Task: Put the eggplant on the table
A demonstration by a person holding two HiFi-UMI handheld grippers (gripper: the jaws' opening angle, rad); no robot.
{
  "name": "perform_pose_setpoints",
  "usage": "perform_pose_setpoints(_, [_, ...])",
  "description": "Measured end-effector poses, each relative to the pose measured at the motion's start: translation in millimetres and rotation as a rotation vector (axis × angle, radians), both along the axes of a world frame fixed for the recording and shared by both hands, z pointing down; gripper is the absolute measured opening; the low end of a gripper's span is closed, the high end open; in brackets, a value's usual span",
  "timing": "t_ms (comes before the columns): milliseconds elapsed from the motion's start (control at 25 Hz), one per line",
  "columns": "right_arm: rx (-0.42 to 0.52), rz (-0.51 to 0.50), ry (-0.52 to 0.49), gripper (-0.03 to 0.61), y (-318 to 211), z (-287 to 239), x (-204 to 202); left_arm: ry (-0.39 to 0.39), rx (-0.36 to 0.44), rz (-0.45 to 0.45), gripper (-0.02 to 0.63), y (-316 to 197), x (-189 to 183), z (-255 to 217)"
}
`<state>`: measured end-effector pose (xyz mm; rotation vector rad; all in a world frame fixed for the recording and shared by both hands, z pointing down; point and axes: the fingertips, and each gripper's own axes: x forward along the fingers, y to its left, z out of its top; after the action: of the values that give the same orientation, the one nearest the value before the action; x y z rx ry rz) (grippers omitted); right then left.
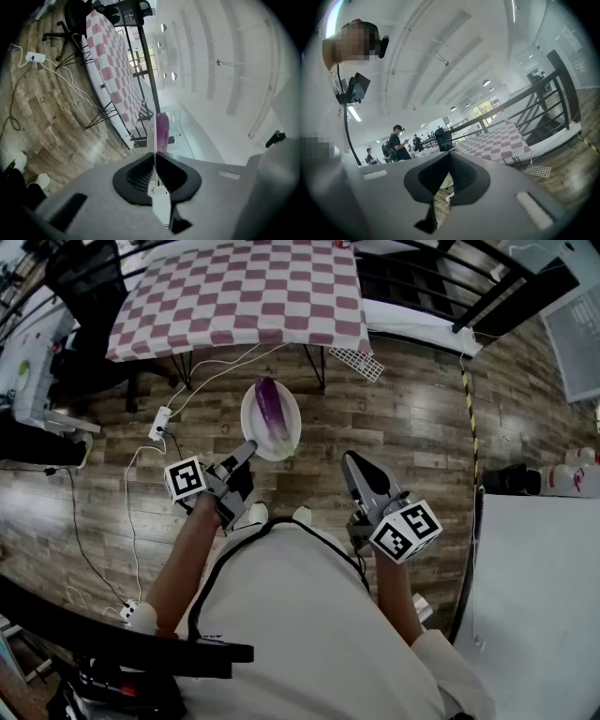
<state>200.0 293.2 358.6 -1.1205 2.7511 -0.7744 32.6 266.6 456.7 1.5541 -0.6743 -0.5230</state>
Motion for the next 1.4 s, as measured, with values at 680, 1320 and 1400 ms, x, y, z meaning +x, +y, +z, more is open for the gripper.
perform_pose_setpoints(680, [-0.044,0.053,-0.075,0.008,13.4,-1.3,-47.7,-0.003,0.020,0.013,0.026,8.1,-55.6,-8.4])
perform_pose_setpoints(1320, [-0.054,0.072,-0.065,0.008,31.3,-3.7,-106.7,0.020,0.034,-0.009,0.026,31.7,-121.0,-1.4])
perform_pose_setpoints(1400, [-0.057,0.077,-0.062,0.008,34.3,-2.6,-116.4,0.017,0.038,-0.010,0.026,35.6,-131.4,1.0])
